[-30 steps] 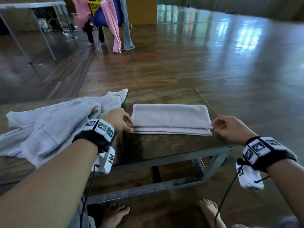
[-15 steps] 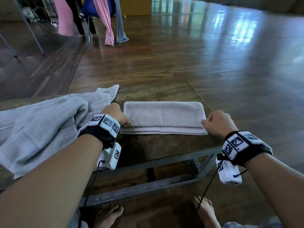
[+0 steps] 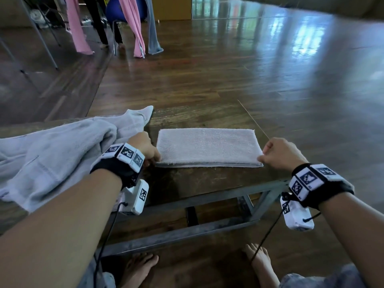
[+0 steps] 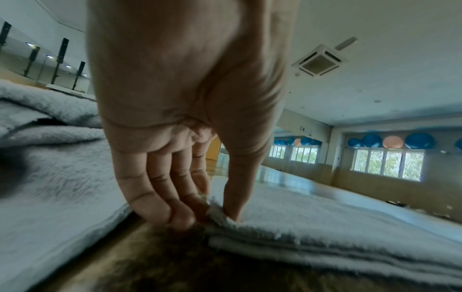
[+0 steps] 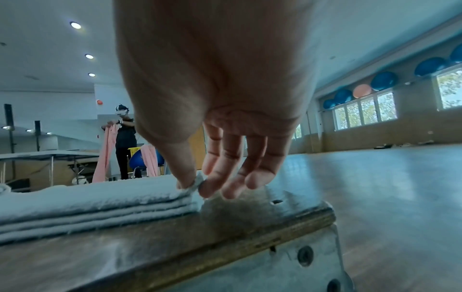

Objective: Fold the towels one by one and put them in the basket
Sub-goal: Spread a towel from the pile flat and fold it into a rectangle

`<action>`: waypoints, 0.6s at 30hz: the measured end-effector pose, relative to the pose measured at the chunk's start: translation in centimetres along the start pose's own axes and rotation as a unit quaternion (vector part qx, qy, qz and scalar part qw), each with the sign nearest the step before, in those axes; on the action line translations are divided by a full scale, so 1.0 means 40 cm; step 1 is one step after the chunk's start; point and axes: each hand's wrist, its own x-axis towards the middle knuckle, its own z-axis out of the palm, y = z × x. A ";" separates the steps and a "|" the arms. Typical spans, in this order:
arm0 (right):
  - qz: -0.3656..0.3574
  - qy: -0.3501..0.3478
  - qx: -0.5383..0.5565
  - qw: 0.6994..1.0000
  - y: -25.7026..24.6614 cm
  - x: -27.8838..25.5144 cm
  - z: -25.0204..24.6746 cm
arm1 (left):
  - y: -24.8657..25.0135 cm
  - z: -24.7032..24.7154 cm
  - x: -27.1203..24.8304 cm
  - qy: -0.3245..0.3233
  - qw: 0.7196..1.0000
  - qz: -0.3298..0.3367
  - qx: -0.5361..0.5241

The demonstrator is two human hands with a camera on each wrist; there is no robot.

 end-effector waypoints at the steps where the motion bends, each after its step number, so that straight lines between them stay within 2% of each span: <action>1: -0.002 0.007 -0.013 1.000 -0.001 -0.003 0.003 | -0.004 0.005 0.001 0.012 1.000 0.009 0.014; 3: -0.039 0.059 -0.030 0.997 -0.008 -0.011 0.005 | -0.005 0.013 0.005 0.068 0.993 0.070 0.060; 5: -0.135 0.092 -0.018 0.986 -0.017 -0.014 0.008 | 0.005 0.022 0.007 0.112 0.973 0.186 0.072; 7: -0.242 0.033 -0.012 0.970 -0.030 -0.020 0.021 | 0.025 0.037 0.006 0.089 0.953 0.282 0.067; 8: -0.269 -0.013 -0.024 0.963 -0.038 -0.021 0.032 | 0.033 0.047 0.003 0.056 0.949 0.303 0.071; 11: -0.267 -0.093 -0.077 0.956 -0.064 -0.022 0.050 | 0.046 0.083 -0.006 -0.034 0.939 0.302 0.159; 14: -0.242 -0.103 -0.115 0.958 -0.092 -0.024 0.043 | 0.061 0.082 -0.010 -0.070 0.933 0.269 0.229; 16: -0.257 -0.072 -0.129 0.955 -0.109 -0.032 0.045 | 0.080 0.074 -0.017 -0.097 0.941 0.248 0.209; 18: -0.301 -0.013 -0.104 0.948 -0.131 -0.052 0.057 | 0.095 0.083 -0.026 -0.078 0.947 0.265 0.161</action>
